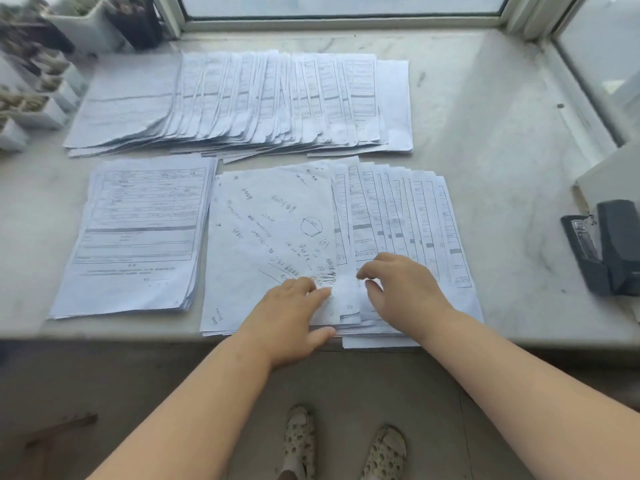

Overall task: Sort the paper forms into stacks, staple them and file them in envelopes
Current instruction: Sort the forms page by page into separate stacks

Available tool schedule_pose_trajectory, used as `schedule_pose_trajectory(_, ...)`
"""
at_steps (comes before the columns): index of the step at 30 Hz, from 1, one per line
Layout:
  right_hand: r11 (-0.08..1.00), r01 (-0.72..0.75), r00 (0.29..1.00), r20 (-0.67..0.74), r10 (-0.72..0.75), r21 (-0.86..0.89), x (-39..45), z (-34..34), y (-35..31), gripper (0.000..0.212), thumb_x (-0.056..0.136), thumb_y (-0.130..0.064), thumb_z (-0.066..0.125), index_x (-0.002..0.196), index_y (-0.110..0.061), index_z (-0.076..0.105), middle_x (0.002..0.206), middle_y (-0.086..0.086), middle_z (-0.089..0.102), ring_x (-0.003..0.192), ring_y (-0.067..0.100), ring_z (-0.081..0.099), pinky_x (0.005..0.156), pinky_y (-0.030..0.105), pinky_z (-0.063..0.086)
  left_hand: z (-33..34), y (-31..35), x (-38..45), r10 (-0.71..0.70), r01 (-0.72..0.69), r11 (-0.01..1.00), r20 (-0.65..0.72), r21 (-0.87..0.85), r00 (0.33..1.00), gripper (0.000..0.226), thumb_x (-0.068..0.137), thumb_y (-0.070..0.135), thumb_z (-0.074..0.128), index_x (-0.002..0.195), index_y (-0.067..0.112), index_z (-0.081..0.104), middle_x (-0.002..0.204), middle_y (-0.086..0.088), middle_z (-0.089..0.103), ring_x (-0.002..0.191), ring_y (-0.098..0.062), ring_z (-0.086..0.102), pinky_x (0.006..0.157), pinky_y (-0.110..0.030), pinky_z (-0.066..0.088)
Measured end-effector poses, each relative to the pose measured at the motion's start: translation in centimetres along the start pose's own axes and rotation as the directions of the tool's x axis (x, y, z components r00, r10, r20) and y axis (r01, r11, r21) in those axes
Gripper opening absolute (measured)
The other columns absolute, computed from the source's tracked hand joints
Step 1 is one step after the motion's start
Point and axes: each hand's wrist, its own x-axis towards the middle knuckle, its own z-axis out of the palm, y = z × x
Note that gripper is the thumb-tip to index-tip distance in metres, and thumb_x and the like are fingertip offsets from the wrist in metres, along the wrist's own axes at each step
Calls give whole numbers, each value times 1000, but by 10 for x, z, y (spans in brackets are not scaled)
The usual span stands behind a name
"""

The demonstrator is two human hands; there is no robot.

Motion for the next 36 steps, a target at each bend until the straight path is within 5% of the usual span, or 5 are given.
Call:
schedule_pose_trajectory(7,861,-135,982,180,51,491,6,22,-97,17,92,-21,58,95,-36,65,88,-15,65,72,2,58,69,13,44,-8,-78,-90,-196,49,930,-378,-364,905,34,88,35,47,111,20,67,107,12,56,102,-3,48,91,-3,27)
schedule_pose_trajectory(12,667,-339,935,316,160,663,37,45,-165,14,90,-14,59,96,-23,68,87,-3,74,76,8,68,78,30,55,1,-183,-124,-342,142,890,-428,-434,837,31,84,34,59,110,19,65,114,13,53,110,-7,48,96,-12,35)
schedule_pose_trajectory(18,567,-524,851,388,353,635,79,81,-214,10,91,-12,60,98,-15,67,87,4,75,76,13,70,70,23,57,1,-249,-101,-94,-23,945,-338,-326,936,37,70,38,74,102,20,67,119,1,60,114,-12,45,99,-25,35)
schedule_pose_trajectory(24,499,-626,778,442,446,600,98,98,-235,4,92,-13,60,93,-10,62,79,10,71,66,17,67,65,28,55,2,-269,-91,-69,-100,862,-312,-497,948,34,69,47,68,95,25,70,113,13,57,109,-3,45,98,-8,25)
schedule_pose_trajectory(36,414,-617,786,554,276,669,100,109,-233,14,87,-5,67,101,-6,70,81,2,69,64,6,62,65,21,54,0,-269,-91,-96,-99,809,-297,-579,950,47,66,60,63,102,31,69,113,20,52,114,4,40,100,-5,24)
